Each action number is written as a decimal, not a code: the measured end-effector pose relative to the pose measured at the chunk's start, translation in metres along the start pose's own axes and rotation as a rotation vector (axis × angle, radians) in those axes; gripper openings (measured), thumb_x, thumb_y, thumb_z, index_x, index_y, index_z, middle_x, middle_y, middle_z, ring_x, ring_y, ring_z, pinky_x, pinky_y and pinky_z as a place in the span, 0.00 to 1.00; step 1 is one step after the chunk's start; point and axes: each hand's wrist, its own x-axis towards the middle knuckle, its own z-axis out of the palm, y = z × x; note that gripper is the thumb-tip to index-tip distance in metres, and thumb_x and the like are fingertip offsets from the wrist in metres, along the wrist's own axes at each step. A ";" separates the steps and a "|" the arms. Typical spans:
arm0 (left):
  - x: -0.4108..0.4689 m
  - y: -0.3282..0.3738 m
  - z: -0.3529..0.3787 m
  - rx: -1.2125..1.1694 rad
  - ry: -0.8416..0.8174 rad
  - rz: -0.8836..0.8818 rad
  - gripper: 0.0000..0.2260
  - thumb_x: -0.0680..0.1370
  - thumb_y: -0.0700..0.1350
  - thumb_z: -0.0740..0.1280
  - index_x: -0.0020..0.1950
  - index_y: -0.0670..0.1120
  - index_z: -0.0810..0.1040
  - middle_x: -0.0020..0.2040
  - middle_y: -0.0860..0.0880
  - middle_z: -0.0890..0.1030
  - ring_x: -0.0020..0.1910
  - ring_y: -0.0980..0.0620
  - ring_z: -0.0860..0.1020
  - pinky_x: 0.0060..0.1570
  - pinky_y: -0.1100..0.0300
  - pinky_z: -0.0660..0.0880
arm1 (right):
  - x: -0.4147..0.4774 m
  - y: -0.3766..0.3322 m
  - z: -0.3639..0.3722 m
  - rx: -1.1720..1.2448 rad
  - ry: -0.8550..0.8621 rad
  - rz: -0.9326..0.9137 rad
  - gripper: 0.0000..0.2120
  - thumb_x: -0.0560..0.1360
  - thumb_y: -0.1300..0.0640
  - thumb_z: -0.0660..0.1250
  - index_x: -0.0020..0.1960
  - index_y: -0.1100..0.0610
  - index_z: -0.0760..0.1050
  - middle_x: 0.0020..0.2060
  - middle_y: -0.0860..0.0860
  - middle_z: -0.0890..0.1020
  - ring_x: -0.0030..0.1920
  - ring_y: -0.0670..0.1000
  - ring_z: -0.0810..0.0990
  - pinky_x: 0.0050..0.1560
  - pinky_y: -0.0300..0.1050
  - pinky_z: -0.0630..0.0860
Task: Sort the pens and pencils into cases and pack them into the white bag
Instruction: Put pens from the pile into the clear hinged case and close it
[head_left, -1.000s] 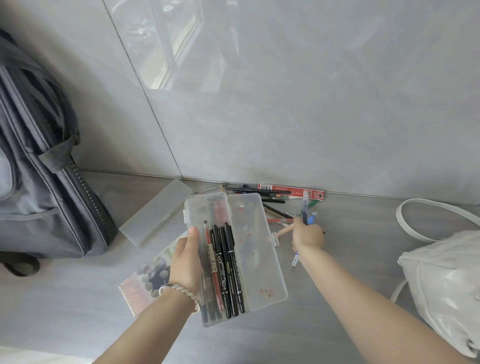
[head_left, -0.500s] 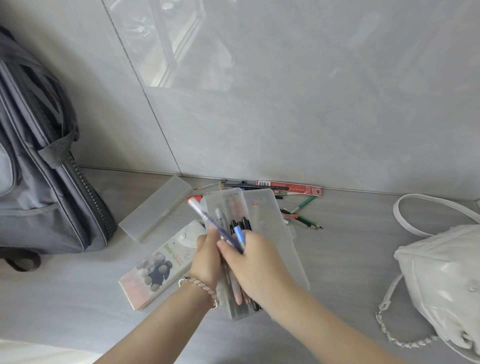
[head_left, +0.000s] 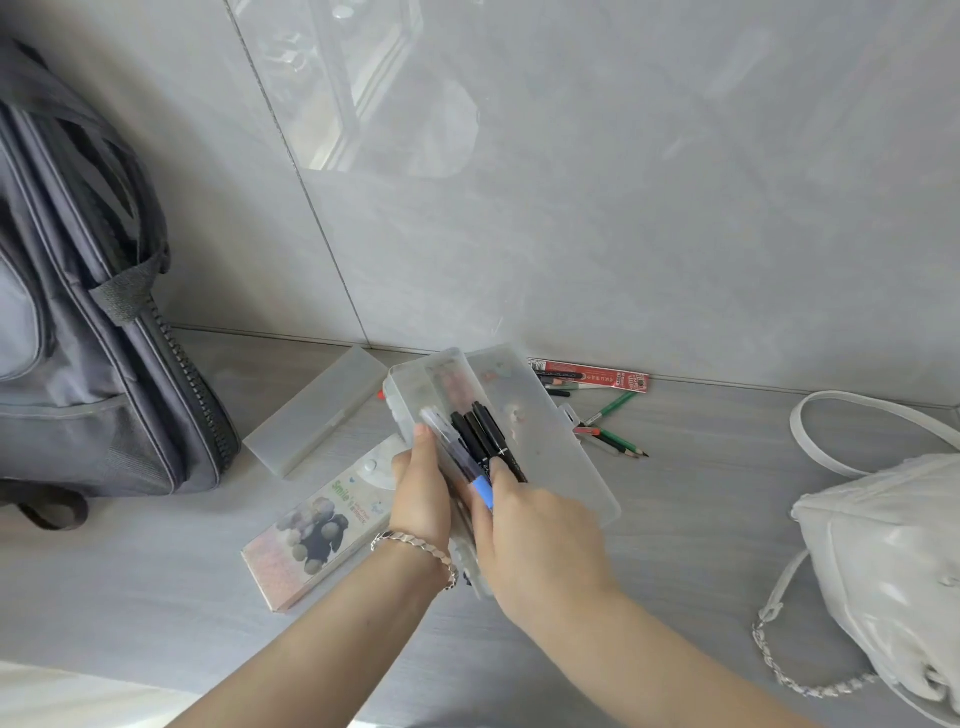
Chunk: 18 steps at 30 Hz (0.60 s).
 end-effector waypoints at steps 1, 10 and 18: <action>-0.001 0.001 0.001 -0.006 -0.008 0.003 0.34 0.64 0.67 0.61 0.63 0.47 0.72 0.56 0.44 0.80 0.54 0.44 0.80 0.62 0.47 0.72 | 0.000 -0.001 0.001 -0.021 -0.018 -0.035 0.10 0.60 0.47 0.74 0.34 0.52 0.77 0.19 0.47 0.74 0.17 0.47 0.73 0.21 0.38 0.48; -0.007 0.009 -0.003 0.165 -0.006 0.097 0.20 0.64 0.58 0.71 0.47 0.50 0.70 0.47 0.46 0.79 0.52 0.44 0.79 0.61 0.45 0.73 | 0.001 0.023 -0.023 0.422 -0.033 0.010 0.13 0.80 0.50 0.53 0.57 0.53 0.72 0.43 0.47 0.76 0.44 0.48 0.76 0.41 0.43 0.68; -0.007 0.002 -0.010 0.259 -0.052 0.113 0.09 0.73 0.44 0.68 0.48 0.50 0.70 0.46 0.44 0.79 0.50 0.42 0.79 0.59 0.42 0.73 | 0.033 0.046 -0.041 1.550 -0.039 0.417 0.13 0.81 0.55 0.49 0.50 0.43 0.70 0.29 0.49 0.65 0.29 0.45 0.61 0.25 0.34 0.57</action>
